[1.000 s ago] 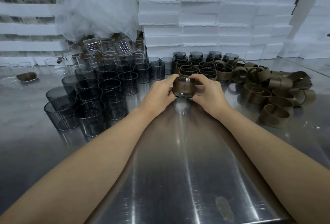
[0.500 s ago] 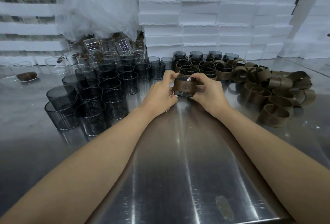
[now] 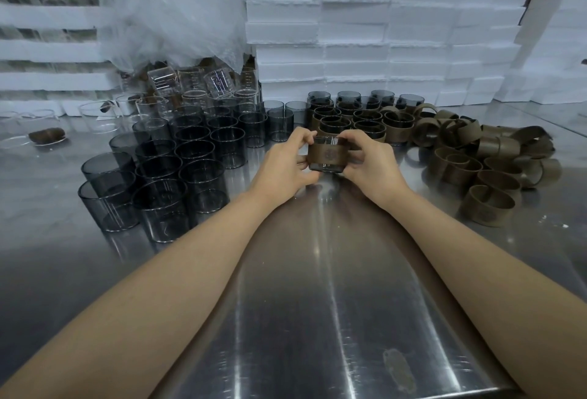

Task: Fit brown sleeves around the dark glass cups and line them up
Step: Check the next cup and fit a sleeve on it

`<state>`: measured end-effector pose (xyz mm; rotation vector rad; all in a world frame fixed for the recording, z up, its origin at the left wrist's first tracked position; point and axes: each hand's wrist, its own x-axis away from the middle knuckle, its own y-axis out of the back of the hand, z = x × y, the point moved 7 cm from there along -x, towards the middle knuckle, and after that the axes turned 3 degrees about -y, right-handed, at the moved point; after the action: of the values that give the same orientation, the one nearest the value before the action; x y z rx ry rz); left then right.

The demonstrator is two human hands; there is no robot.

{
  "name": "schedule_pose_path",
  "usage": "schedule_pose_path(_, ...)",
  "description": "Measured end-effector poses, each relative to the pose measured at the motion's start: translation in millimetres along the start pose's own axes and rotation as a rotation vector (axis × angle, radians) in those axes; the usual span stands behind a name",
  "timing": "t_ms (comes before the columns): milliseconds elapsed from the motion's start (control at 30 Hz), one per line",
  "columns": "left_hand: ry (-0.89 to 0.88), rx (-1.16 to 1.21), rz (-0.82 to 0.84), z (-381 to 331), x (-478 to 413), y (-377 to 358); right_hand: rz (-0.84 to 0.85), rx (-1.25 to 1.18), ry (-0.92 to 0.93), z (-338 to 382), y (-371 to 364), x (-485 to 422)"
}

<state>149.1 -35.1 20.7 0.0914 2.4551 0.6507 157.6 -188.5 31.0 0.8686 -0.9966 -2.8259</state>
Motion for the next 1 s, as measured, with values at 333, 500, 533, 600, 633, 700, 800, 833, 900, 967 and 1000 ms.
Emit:
schedule_pose_path(333,0.042,-0.065,0.033,12,-3,-4,0.035,-0.140,-0.030,3,-5,3)
schedule_pose_path(500,0.037,-0.112,0.138,17,-3,-14,-0.065,0.029,0.012,0,0,2)
schedule_pose_path(533,0.026,-0.142,0.155,16,-2,-16,-0.094,0.051,0.016,0,2,2)
schedule_pose_path(600,0.006,-0.200,0.188,14,-1,-18,-0.150,0.092,0.020,-1,6,1)
schedule_pose_path(633,-0.001,-0.230,0.206,14,-1,-18,-0.174,0.104,0.013,-2,8,1)
schedule_pose_path(700,-0.012,-0.314,0.247,13,0,-20,-0.206,0.119,-0.015,-4,11,0)
schedule_pose_path(800,-0.055,-0.436,0.292,10,0,-23,-0.227,0.166,-0.051,-7,13,-1)
schedule_pose_path(833,-0.072,-0.457,0.300,8,0,-24,-0.231,0.179,-0.057,-8,14,-1)
schedule_pose_path(900,-0.089,-0.474,0.308,5,-1,-25,-0.242,0.202,-0.057,-7,15,0)
schedule_pose_path(967,-0.099,-0.481,0.298,3,-1,-25,-0.253,0.211,-0.059,-5,18,1)
schedule_pose_path(1000,-0.099,-0.487,0.287,3,-1,-24,-0.258,0.213,-0.063,-5,19,1)
